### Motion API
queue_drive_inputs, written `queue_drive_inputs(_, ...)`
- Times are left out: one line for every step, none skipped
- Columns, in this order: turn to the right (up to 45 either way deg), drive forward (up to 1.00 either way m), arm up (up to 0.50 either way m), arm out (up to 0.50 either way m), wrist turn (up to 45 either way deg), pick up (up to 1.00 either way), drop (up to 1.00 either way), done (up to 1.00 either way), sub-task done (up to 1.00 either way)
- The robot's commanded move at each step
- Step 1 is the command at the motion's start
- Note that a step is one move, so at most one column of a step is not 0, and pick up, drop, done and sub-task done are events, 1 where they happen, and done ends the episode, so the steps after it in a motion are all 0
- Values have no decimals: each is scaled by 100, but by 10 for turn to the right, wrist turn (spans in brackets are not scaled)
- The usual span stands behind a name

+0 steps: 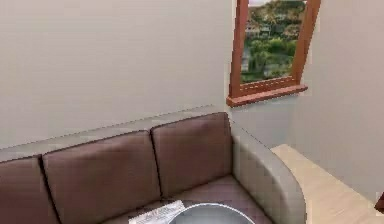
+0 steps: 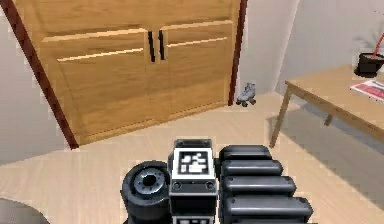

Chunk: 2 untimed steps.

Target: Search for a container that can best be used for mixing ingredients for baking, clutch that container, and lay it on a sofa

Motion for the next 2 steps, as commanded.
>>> queue_drive_inputs(450, 0, 0, 0, 0, 0, 0, 0, 0)
queue_drive_inputs(360, 0, 0, 0, 0, 0, 0, 0, 0)
